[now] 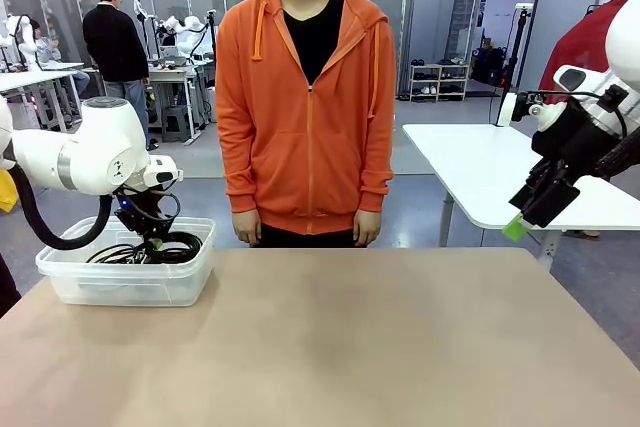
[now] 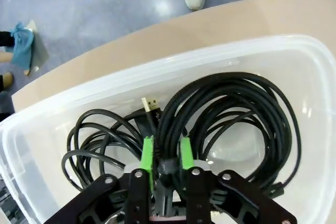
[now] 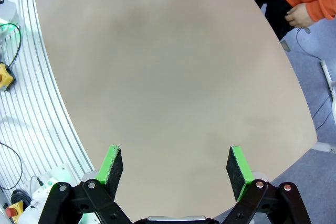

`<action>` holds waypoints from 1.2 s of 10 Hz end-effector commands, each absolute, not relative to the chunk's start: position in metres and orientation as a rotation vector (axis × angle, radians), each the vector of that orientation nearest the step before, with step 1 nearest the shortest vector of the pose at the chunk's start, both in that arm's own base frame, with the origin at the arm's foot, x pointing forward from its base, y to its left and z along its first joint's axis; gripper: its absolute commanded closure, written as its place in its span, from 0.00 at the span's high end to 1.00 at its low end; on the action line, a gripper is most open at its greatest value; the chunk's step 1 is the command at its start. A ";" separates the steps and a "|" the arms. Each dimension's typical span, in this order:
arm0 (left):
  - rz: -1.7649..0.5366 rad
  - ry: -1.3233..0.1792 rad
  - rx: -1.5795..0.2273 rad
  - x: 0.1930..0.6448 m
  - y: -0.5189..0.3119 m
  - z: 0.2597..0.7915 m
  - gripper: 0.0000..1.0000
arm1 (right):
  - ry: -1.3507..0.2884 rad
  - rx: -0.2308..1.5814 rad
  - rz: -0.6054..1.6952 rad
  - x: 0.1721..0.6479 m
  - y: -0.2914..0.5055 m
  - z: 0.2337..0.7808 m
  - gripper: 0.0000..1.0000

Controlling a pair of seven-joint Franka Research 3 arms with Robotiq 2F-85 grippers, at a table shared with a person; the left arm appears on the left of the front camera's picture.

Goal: Organize and store the cables.
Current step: Place the USB Extension Cable into the Organizing box.

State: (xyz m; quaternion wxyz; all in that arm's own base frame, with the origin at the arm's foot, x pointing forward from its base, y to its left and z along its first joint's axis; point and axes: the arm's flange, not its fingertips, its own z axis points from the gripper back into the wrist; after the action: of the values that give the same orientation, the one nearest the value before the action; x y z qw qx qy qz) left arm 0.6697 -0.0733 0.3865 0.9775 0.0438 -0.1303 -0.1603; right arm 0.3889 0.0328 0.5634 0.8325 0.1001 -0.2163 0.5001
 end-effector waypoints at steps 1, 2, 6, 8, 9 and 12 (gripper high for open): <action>-0.313 -0.247 0.115 0.659 -0.074 0.391 0.70 | -0.456 0.214 1.044 0.390 0.034 0.565 1.00; -0.310 -0.245 0.101 0.655 -0.075 0.395 0.72 | -0.456 0.214 1.044 0.390 0.034 0.565 1.00; -0.296 -0.275 0.071 0.643 -0.076 0.411 1.00 | -0.456 0.214 1.044 0.390 0.034 0.565 1.00; -0.247 -0.255 0.083 0.625 -0.078 0.417 1.00 | -0.456 0.214 1.044 0.390 0.034 0.565 1.00; -0.243 -0.252 0.060 0.612 -0.077 0.424 0.94 | -0.456 0.214 1.044 0.390 0.034 0.565 1.00; -0.289 -0.275 0.083 0.643 -0.076 0.415 0.94 | -0.456 0.214 1.044 0.390 0.034 0.565 1.00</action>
State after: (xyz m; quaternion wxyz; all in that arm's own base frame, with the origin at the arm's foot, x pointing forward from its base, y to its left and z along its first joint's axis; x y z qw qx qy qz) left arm 0.6353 -0.0762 0.4159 0.9808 0.0397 -0.1332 -0.1368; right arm 0.3889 0.0329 0.5634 0.8325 0.1001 -0.2163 0.5001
